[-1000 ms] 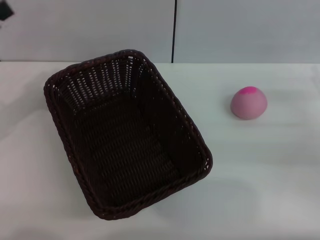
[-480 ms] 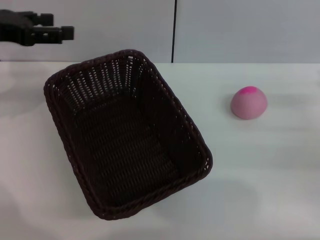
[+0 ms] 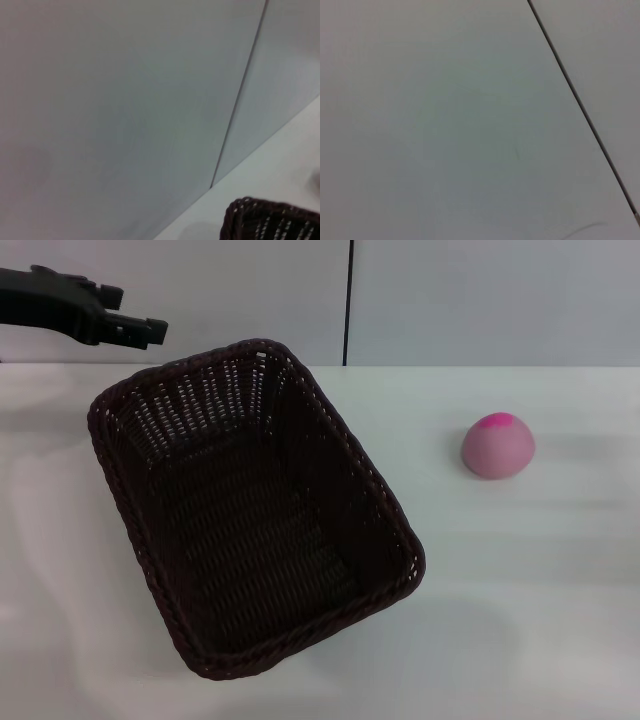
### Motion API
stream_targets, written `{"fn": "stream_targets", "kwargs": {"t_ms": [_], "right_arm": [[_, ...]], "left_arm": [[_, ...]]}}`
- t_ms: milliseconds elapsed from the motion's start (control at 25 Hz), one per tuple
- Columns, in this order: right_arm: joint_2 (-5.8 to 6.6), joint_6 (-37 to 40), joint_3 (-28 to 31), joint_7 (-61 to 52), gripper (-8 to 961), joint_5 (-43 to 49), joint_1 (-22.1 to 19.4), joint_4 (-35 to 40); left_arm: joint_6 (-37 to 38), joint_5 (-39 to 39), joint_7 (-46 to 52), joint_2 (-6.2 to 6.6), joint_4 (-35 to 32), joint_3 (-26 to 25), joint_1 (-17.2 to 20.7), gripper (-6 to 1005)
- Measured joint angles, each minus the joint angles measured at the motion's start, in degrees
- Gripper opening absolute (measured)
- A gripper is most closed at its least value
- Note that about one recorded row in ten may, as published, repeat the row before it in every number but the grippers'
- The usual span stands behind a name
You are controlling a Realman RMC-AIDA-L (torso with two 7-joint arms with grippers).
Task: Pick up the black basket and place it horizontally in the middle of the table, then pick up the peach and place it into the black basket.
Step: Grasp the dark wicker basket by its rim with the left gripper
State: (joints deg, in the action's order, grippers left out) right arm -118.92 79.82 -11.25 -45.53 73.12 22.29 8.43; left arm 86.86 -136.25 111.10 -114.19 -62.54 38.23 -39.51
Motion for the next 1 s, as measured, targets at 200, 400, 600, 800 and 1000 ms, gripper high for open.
{"fn": "stream_targets", "kwargs": {"t_ms": [200, 400, 600, 800, 1000], "right_arm": [[0.0, -0.17, 0.0, 0.0, 735, 0.0, -0.03, -0.36], [0.0, -1.33, 0.0, 0.0, 736, 0.0, -0.02, -0.52], [0.0, -1.61, 0.0, 0.0, 736, 0.0, -0.2, -0.96], [-0.01, -1.61, 0.0, 0.0, 736, 0.0, -0.32, -1.2], [0.03, -2.24, 0.0, 0.0, 734, 0.0, -0.31, -1.76]], "left_arm": [[-2.69, -4.61, 0.38, -0.63, 0.08, 5.55, -1.93, 829], [-3.64, -10.87, 0.43, -1.77, 0.74, 7.65, -5.32, 829], [-3.82, -17.17, 0.47, -3.51, 1.86, 9.23, -8.2, 829], [-5.32, -19.2, 0.72, -3.65, 5.55, 11.52, -9.81, 822], [-8.64, -21.18, 2.07, -3.68, 9.21, 14.86, -11.07, 803]]}}
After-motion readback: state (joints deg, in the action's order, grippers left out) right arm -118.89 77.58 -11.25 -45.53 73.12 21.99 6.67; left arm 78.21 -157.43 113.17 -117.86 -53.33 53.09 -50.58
